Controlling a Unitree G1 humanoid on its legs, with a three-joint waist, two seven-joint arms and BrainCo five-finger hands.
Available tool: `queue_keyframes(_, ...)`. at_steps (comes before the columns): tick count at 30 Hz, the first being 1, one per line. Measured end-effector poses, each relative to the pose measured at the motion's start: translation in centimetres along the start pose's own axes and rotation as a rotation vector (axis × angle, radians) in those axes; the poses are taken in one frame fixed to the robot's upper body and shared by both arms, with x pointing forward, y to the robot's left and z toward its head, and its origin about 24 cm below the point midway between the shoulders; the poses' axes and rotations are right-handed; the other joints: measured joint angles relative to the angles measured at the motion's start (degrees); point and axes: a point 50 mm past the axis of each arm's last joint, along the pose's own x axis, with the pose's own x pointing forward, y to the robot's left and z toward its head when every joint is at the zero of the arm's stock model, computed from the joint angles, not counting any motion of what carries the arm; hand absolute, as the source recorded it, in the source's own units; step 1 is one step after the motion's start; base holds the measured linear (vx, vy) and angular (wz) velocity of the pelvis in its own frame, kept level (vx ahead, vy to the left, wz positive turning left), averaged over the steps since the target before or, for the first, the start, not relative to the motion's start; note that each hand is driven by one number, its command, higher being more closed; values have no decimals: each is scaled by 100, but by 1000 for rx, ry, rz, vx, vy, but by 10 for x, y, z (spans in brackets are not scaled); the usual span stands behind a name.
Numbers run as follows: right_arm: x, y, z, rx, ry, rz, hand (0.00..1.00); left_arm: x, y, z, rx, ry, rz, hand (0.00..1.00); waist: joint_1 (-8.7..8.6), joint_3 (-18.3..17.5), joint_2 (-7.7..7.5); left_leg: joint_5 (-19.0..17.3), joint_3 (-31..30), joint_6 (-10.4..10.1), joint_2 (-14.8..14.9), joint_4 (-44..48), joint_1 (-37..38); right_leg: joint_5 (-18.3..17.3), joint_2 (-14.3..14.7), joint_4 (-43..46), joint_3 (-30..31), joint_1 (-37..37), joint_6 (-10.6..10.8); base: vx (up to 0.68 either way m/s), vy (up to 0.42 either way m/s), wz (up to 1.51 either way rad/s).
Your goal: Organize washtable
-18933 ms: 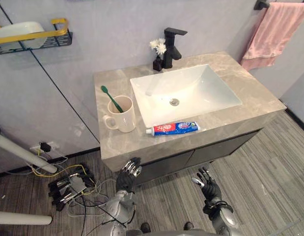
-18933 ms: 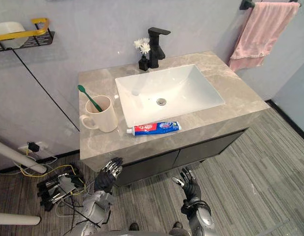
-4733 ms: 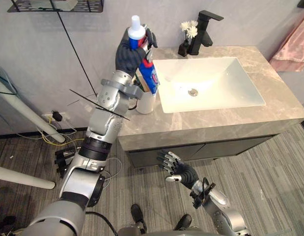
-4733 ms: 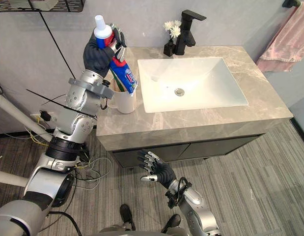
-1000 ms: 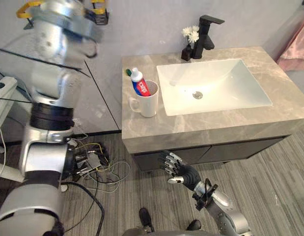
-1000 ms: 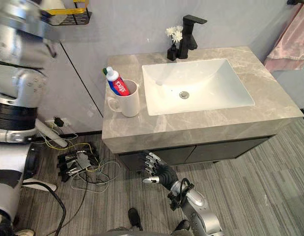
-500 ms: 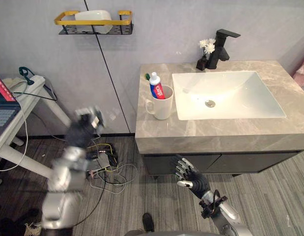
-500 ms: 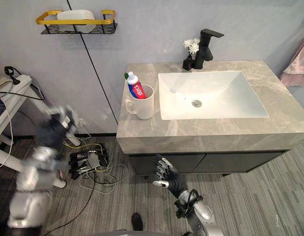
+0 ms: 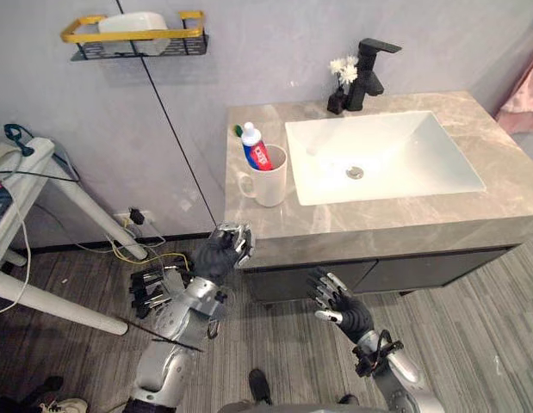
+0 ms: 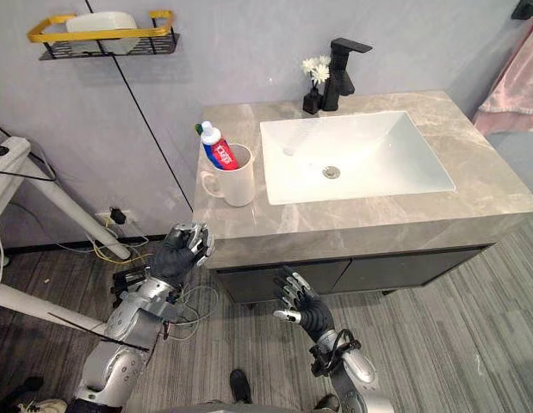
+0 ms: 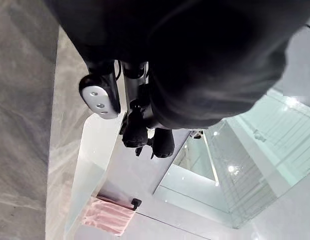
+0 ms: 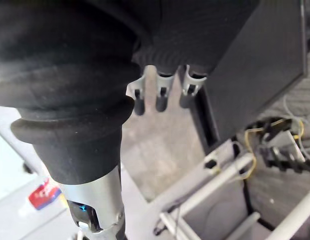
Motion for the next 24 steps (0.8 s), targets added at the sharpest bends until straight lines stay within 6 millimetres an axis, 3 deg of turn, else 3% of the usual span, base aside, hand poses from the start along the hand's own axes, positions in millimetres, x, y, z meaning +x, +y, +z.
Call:
queue_keyframes(9,8,1,7,-17,-23,22,0,16,-1,7,29,-27,-35,100,-121,167,-36,-39,116,-46,17,19,26,12,-4,-3,120,-44,21,46,-24,-7)
queue_keyframes(13,8,1,7,-17,-22,22,0,16,2,3,53,-5,-24,100,-127,218,-35,-99,235,-87,49,9,18,10,1,-2,194,-120,18,-7,-24,-15)
queue_keyframes(24,6,-2,7,-26,2,21,0,39,2,12,82,-35,-58,100,-147,336,-24,-99,255,-85,57,22,-18,6,6,-10,197,-172,20,42,-23,-1)
